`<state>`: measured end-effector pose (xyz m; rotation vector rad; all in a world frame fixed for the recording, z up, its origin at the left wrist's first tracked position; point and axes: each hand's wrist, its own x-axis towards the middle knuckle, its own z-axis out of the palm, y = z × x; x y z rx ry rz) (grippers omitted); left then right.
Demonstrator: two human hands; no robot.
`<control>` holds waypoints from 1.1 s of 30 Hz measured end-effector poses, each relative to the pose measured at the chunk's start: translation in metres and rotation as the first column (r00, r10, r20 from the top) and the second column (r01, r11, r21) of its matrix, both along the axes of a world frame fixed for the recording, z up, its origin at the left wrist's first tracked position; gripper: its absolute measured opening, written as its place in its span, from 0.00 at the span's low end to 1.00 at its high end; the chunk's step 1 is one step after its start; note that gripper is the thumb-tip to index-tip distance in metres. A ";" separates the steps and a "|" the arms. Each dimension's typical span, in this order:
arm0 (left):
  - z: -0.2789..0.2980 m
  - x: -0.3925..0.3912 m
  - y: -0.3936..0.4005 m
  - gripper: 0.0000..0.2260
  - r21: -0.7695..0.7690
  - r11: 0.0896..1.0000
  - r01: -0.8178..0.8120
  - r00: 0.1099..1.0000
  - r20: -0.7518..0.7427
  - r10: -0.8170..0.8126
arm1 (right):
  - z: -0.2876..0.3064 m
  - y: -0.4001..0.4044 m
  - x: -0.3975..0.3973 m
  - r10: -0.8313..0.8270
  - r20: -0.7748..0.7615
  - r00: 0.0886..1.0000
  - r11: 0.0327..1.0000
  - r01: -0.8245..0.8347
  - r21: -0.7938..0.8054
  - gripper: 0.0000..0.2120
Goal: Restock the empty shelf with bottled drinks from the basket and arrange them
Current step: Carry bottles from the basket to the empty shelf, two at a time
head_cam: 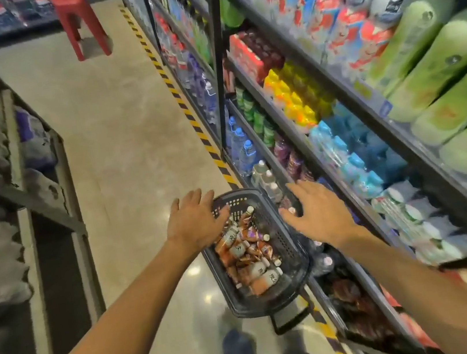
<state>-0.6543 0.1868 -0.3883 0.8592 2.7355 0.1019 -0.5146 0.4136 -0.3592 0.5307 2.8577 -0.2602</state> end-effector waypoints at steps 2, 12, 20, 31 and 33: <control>-0.024 -0.007 0.007 0.32 -0.024 1.000 0.008 0.999 0.052 -0.006 | -0.023 0.005 -0.005 -0.009 0.052 0.999 1.000 0.010 -0.021 0.35; -0.193 -0.026 0.046 0.33 -0.132 0.991 -0.030 0.971 0.230 0.060 | -0.187 0.048 -0.028 0.030 0.199 0.979 0.997 -0.014 -0.080 0.36; -0.367 -0.044 0.077 0.32 -0.201 0.979 -0.014 0.937 0.338 0.083 | -0.357 0.061 -0.049 0.057 0.291 0.955 0.981 0.000 -0.192 0.38; -0.606 -0.049 0.103 0.35 -0.297 0.954 0.044 0.909 0.407 0.084 | -0.623 0.064 -0.094 -0.070 0.302 0.951 0.928 0.173 -0.330 0.41; -0.637 -0.043 0.105 0.34 -0.288 0.955 0.072 0.906 0.419 0.058 | -0.659 0.065 -0.094 -0.050 0.293 0.955 0.933 0.149 -0.328 0.41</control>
